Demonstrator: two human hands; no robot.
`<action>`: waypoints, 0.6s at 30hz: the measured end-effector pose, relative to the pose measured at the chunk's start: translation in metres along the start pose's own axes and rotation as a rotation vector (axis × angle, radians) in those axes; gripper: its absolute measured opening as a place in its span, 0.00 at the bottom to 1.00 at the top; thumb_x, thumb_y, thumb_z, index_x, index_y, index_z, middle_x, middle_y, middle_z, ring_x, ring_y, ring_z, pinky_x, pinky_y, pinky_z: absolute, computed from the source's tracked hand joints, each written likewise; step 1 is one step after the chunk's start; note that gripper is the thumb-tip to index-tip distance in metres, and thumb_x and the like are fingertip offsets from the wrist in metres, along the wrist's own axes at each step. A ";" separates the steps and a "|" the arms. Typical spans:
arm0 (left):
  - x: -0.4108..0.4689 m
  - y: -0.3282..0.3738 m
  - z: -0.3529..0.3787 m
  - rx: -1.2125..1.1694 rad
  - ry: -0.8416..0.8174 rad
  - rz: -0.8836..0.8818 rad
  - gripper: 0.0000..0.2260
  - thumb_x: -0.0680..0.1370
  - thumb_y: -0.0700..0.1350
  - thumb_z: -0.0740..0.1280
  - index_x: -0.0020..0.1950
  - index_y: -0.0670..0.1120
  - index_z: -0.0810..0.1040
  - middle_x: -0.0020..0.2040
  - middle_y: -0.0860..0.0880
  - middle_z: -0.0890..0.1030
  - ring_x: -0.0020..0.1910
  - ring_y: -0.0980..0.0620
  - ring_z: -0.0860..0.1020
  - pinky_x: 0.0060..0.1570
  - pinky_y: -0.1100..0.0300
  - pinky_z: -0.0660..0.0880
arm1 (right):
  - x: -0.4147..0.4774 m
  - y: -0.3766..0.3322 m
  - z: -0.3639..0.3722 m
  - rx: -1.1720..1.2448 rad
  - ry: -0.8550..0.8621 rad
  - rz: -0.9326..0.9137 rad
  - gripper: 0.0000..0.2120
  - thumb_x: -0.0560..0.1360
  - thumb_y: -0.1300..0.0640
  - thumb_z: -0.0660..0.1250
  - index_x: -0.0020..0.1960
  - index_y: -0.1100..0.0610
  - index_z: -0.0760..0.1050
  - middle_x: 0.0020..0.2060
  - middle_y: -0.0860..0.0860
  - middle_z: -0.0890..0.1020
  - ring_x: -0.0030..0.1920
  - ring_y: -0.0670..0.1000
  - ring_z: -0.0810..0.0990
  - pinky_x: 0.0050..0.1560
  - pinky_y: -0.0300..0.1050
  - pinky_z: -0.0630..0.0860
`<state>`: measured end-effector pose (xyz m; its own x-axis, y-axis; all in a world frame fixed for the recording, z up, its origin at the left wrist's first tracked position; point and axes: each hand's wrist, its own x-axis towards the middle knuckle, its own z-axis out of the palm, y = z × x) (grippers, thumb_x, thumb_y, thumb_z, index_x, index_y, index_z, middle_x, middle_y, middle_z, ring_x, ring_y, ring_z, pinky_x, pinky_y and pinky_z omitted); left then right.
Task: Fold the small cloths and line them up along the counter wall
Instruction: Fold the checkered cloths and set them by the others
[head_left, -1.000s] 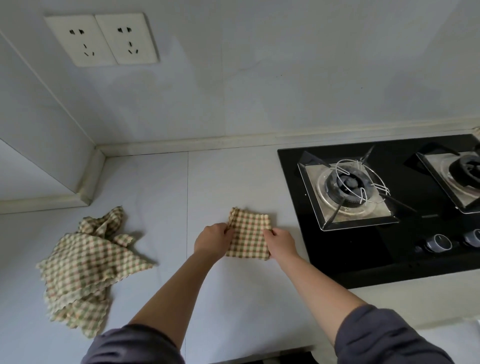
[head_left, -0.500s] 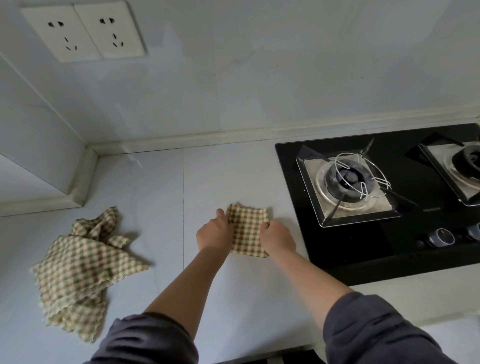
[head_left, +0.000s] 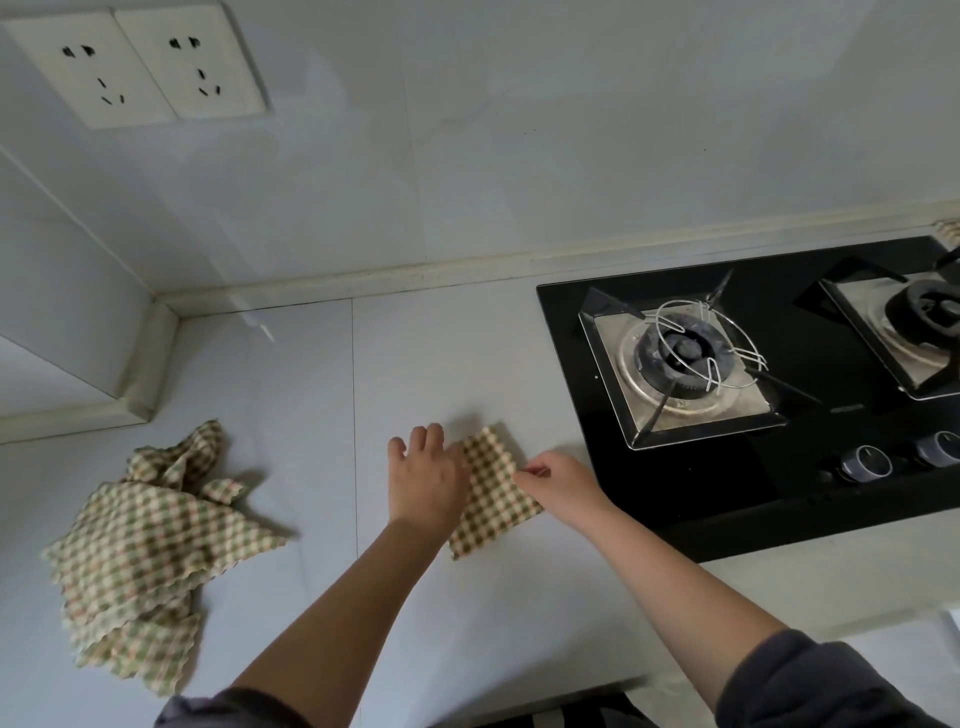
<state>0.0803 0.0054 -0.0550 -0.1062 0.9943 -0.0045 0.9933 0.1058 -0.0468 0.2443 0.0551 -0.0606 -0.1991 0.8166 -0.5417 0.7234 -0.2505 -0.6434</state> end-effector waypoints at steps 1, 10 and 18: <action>0.003 -0.001 -0.003 -0.009 0.007 -0.022 0.10 0.75 0.50 0.66 0.52 0.47 0.78 0.52 0.48 0.75 0.51 0.47 0.73 0.53 0.51 0.66 | -0.001 0.002 0.000 -0.014 -0.012 -0.015 0.07 0.73 0.52 0.68 0.49 0.54 0.78 0.41 0.46 0.79 0.46 0.47 0.78 0.46 0.39 0.72; 0.037 0.010 -0.011 -0.332 -0.512 -0.215 0.11 0.73 0.42 0.63 0.54 0.48 0.71 0.39 0.53 0.73 0.43 0.51 0.73 0.51 0.55 0.60 | -0.010 0.009 -0.003 -0.084 -0.079 -0.082 0.08 0.67 0.59 0.73 0.41 0.50 0.76 0.37 0.46 0.81 0.41 0.47 0.79 0.44 0.39 0.74; 0.008 -0.025 -0.049 -0.923 -0.388 0.026 0.13 0.71 0.35 0.68 0.41 0.53 0.70 0.37 0.54 0.75 0.37 0.57 0.73 0.32 0.70 0.67 | -0.031 -0.001 -0.028 -0.242 -0.134 -0.431 0.11 0.68 0.61 0.71 0.47 0.50 0.75 0.53 0.46 0.70 0.56 0.46 0.72 0.60 0.39 0.67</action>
<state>0.0569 0.0109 -0.0048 0.0721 0.9419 -0.3280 0.6250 0.2136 0.7508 0.2685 0.0446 -0.0276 -0.5842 0.7418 -0.3294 0.6862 0.2346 -0.6886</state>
